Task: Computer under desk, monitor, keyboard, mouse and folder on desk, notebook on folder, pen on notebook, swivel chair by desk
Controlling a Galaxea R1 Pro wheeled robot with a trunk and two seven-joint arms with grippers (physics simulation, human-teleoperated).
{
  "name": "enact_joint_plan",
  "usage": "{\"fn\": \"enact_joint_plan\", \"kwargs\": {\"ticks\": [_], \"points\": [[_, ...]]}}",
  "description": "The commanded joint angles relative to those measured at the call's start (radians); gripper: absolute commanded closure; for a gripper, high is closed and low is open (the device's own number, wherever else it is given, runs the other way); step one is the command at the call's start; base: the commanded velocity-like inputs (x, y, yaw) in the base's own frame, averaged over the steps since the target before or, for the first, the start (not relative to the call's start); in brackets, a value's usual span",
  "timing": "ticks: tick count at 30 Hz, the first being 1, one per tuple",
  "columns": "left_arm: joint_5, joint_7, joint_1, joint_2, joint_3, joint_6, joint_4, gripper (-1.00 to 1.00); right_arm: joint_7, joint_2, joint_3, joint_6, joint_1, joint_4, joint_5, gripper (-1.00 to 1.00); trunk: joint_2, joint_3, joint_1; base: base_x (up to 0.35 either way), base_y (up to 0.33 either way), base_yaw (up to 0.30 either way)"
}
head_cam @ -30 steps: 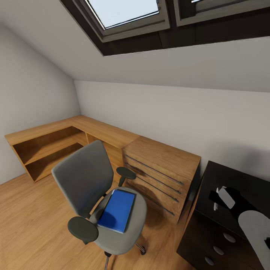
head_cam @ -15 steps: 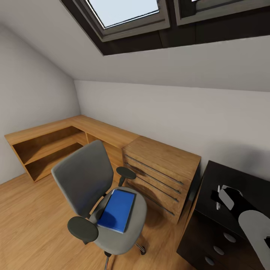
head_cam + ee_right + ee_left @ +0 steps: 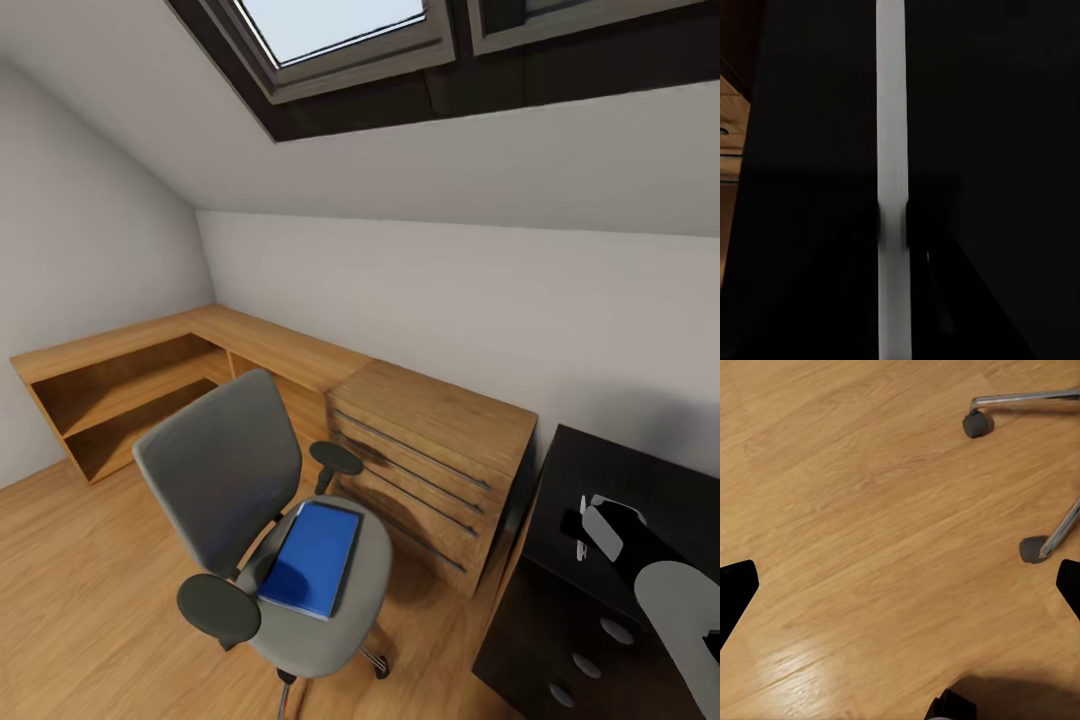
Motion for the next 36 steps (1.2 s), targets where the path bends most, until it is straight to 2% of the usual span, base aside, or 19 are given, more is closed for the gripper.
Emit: {"fn": "enact_joint_plan", "kwargs": {"ticks": [1,15,36], "points": [[0.009,0.001,-0.001,0.0,-0.007,-0.003,0.001,-1.0,-0.006,0.0,0.001,0.003,0.0,-0.002,-0.008,1.0,-0.008,-0.004,0.004,0.0,0.0,0.0],[0.009,0.002,-0.001,0.0,-0.007,-0.003,0.001,-1.0,-0.006,0.001,0.005,-0.014,0.0,0.0,-0.007,1.0,-0.106,-0.048,0.058,0.0,0.0,0.0],[0.009,0.001,-0.001,0.004,-0.007,-0.005,0.001,-1.0,-0.006,0.0,0.005,-0.049,0.0,0.0,-0.006,1.0,-0.106,-0.048,0.058,0.0,0.0,0.0]]}}
